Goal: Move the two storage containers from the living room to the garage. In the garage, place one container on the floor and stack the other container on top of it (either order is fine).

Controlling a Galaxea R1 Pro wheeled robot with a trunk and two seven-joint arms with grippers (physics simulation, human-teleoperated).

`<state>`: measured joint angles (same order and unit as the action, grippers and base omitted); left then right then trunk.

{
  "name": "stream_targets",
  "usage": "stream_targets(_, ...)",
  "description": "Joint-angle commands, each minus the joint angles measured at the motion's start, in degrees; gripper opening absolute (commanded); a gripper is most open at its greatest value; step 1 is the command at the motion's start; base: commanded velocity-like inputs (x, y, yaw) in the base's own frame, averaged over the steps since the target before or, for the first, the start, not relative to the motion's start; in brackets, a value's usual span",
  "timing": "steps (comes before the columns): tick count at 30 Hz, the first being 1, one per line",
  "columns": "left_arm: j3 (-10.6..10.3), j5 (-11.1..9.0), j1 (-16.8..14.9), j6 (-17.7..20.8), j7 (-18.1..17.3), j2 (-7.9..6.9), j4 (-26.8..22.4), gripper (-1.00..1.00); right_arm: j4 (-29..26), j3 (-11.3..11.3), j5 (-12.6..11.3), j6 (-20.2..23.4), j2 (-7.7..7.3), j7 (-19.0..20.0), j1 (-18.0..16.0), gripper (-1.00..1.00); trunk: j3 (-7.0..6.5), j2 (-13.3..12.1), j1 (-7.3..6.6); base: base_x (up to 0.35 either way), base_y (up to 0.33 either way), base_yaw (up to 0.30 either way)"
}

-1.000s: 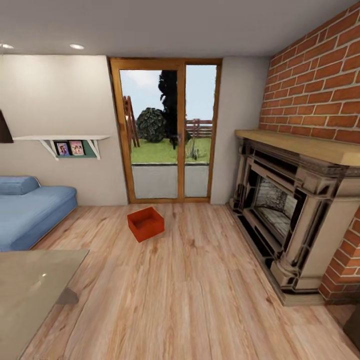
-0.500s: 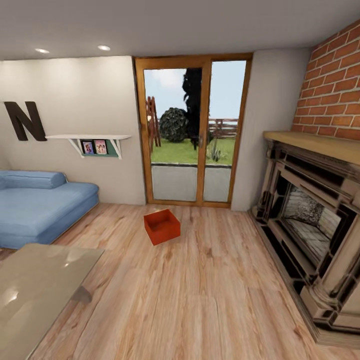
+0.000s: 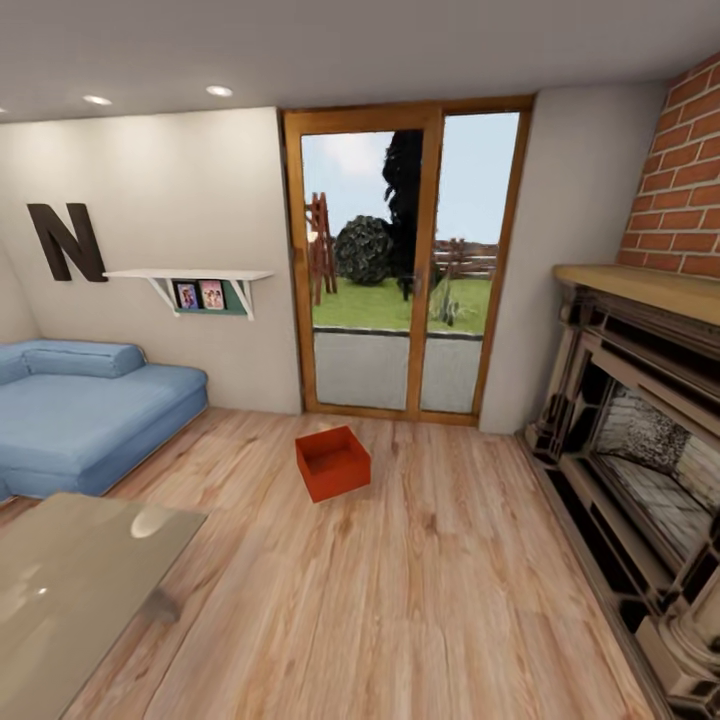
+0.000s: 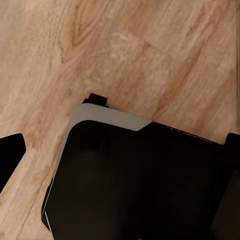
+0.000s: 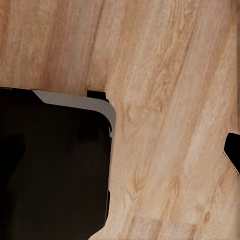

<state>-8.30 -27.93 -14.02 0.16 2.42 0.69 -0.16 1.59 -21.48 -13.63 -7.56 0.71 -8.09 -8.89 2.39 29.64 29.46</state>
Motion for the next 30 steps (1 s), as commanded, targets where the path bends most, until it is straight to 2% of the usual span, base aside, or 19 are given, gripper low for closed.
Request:
stream_targets(1, -0.49, -0.46, -0.04, 0.02, 0.21, 0.01, -0.02, 1.00, 0.17, -0.49, -0.53, -0.33, 0.03, -0.07, -0.08, 1.00, 0.11, 0.10, 0.06, 0.304, -0.090, 0.004)
stream_targets(30, -0.49, -0.46, -0.04, 0.02, 0.21, 0.01, -0.02, 1.00, 0.17, -0.52, -0.49, -0.34, -0.08, 0.62, -0.08, 1.00, 0.11, 0.10, 0.06, 0.304, -0.099, 0.000)
